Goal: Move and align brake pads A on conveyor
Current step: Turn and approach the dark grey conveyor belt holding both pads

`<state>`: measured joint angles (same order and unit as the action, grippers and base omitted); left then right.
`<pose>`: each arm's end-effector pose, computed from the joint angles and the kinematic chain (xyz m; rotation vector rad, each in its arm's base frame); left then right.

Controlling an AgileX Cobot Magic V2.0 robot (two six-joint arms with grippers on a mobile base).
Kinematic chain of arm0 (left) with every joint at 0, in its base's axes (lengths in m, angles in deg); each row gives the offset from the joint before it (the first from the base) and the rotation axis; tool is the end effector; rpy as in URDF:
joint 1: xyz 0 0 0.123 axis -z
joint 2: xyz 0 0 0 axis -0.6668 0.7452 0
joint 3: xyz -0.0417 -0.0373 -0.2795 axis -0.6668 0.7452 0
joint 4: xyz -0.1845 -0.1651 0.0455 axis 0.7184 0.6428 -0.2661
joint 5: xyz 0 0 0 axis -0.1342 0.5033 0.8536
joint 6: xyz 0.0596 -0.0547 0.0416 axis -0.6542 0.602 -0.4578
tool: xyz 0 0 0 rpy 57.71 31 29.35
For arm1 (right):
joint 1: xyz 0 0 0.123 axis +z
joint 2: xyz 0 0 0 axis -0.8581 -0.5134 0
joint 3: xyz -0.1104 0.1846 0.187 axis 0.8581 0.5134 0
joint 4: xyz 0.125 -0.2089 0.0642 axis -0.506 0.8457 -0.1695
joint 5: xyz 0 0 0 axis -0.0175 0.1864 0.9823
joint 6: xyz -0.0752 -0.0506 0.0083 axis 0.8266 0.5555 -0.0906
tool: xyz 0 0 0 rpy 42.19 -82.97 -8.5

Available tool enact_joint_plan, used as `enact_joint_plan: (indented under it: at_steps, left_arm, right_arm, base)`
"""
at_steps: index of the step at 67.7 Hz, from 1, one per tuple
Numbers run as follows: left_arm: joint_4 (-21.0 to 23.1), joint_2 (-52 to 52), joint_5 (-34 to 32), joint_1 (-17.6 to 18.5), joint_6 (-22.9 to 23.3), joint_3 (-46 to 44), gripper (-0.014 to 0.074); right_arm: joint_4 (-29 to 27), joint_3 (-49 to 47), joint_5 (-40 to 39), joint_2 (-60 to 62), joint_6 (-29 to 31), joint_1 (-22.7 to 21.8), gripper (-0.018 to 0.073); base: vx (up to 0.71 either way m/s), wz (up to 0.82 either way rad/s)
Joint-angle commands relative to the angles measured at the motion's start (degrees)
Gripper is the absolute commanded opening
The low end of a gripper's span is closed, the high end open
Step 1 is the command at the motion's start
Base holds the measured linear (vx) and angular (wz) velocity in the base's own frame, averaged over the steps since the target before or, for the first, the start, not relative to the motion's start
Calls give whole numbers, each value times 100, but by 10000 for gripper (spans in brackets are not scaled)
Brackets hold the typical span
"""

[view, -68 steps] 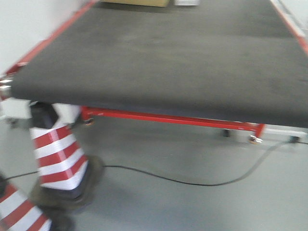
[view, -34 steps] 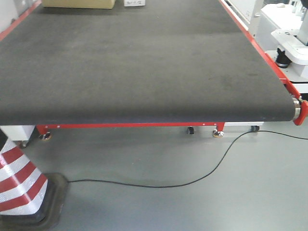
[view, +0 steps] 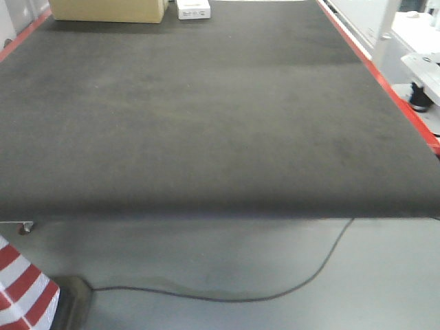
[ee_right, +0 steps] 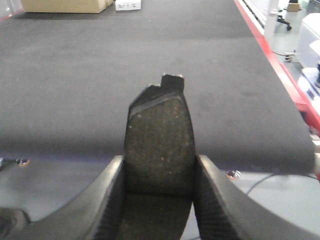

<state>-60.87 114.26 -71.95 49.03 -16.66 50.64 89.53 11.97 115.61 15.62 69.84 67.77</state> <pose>0.1055 -0.0140 0.2840 0.0582 1.8541 -0.1413 0.0685 0.0072 0.2997 -0.0772 1.8490 0.1007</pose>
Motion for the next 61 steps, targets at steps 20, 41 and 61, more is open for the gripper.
enact_joint_plan:
  at_steps: [20,41,61]
  left_arm:
    - [19,-12,-574,24,-2,-166,-6]
    - [19,-12,-574,24,-2,-166,-6]
    - [19,-12,-574,24,-2,-166,-6]
  right_arm:
    - [55,-164,-528,-46,25,-2,-10]
    - [55,-164,-528,-46,25,-2,-10]
    - [55,-164,-528,-46,25,-2,-10]
  base:
    - [38,10]
    - [36,2]
    - [31,-1]
